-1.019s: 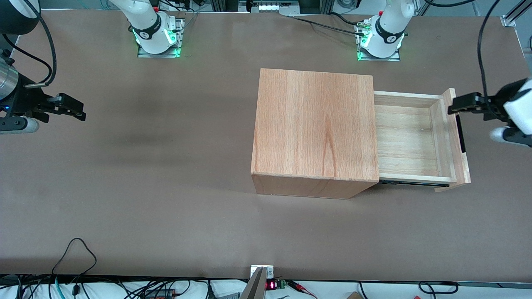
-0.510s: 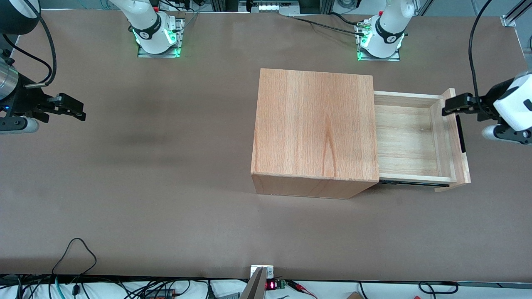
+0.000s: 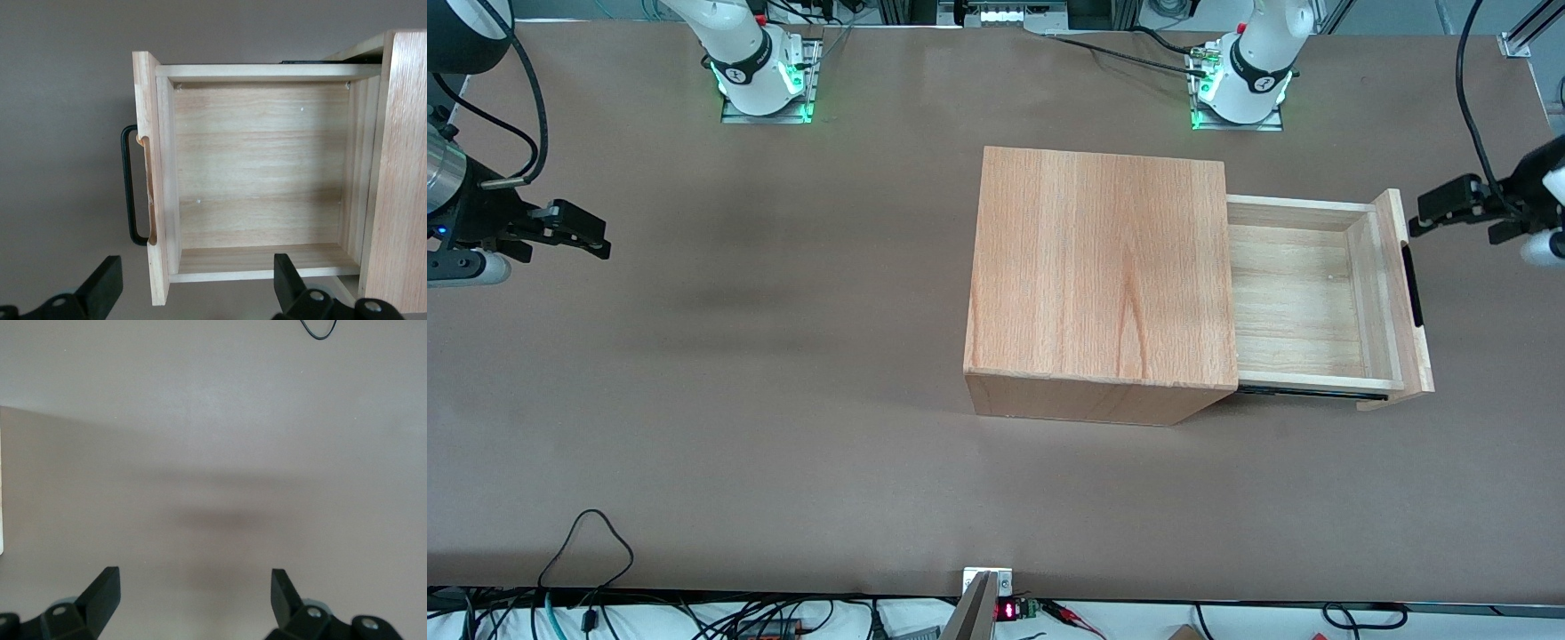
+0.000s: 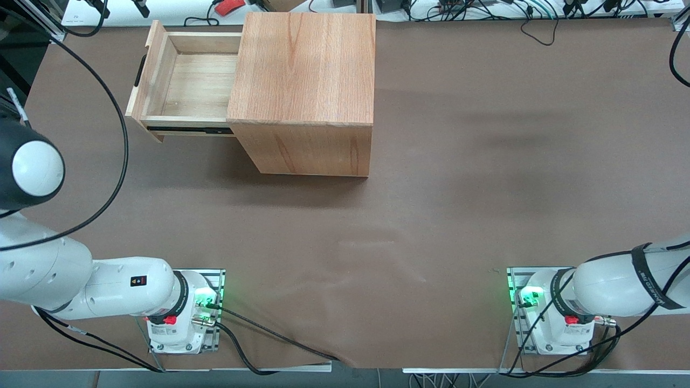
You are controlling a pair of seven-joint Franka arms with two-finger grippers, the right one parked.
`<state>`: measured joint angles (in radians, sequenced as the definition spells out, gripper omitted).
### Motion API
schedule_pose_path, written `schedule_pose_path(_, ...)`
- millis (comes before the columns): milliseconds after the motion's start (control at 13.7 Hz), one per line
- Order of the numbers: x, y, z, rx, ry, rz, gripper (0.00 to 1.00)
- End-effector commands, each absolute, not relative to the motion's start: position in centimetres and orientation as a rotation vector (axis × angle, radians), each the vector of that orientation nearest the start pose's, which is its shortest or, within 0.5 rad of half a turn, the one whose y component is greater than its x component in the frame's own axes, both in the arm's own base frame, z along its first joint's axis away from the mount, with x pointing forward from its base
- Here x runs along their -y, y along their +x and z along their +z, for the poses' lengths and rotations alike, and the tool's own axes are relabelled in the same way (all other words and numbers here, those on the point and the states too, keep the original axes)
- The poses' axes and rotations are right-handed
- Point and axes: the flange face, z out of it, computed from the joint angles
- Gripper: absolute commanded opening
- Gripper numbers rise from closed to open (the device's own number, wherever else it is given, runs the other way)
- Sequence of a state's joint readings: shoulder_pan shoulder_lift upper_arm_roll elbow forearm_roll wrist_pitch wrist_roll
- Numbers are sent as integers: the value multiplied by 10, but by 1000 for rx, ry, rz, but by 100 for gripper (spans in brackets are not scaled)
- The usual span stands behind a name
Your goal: Open top drawer with left arm
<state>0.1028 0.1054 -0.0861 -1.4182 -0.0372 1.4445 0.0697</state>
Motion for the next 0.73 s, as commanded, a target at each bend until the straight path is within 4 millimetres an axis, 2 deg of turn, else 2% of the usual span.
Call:
schedule_pose_path(0,-8,554,624,-107,-3153,55,100)
schedule_pose_path(146,-3,542,626,-112,-3161,54,100)
schedule_pose_path(364,0,547,626,-119,-3157,-8,100)
schedule_pose_path(510,0,543,626,-70,-3159,-3,100)
schedule_pose_path(655,-5,542,623,51,-3160,17,100)
